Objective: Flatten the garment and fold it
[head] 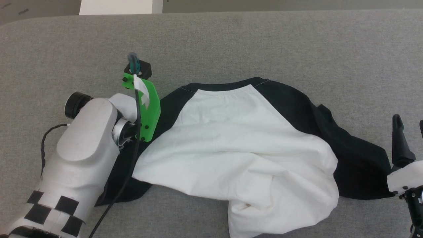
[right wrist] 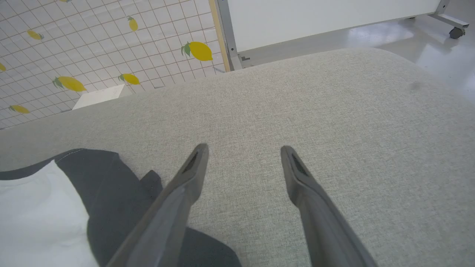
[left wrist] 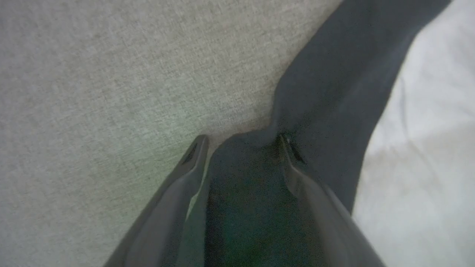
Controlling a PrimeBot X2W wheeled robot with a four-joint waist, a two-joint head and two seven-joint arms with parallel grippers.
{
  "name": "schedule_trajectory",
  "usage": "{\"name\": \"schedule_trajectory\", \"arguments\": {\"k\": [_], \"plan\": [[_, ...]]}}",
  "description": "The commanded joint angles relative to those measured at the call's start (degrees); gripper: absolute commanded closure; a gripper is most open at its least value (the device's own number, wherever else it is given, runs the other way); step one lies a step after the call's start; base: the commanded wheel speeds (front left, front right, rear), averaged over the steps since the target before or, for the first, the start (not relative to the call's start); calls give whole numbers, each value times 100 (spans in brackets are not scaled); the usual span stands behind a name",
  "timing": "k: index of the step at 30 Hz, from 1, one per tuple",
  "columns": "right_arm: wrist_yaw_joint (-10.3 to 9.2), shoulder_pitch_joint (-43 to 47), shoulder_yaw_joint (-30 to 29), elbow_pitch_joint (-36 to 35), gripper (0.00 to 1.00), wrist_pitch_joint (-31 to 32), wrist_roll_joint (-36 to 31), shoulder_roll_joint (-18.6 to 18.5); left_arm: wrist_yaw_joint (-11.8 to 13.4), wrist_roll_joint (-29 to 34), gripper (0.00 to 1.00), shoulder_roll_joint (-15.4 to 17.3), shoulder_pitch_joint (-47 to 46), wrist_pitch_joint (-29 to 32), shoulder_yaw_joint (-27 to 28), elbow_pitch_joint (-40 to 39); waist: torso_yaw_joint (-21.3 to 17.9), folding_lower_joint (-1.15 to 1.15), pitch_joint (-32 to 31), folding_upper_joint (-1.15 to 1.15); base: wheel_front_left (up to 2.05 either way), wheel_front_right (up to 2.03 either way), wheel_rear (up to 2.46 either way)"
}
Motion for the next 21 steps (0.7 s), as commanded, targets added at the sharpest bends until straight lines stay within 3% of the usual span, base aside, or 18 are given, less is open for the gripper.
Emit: {"name": "schedule_trajectory", "arguments": {"k": [1,2,3,8,14,21], "plan": [[-8,-117,-20,-24,0,-52,36,2,-56,-189,0,-169,352,145,-113,263,6,0,31,0,0,0,0],[-8,-121,-19,-19,0,-59,39,2,-72,-252,67,-197,383,159,-121,286,12,0,38,0,0,0,0],[-8,-123,-10,-9,0,-62,44,2,-92,-308,100,-208,408,194,-151,316,20,0,43,0,0,0,0],[-8,-144,26,3,0,-66,17,2,-128,-640,100,-263,380,-126,51,293,64,0,47,0,0,0,0],[-8,-236,145,-64,0,61,-140,2,-38,-1112,100,-256,327,-853,705,77,116,0,-83,0,0,0,0],[-8,-820,763,-313,0,993,-404,-146,10,-1382,100,45,647,-1291,1151,-691,182,0,-129,0,0,0,0]]}}
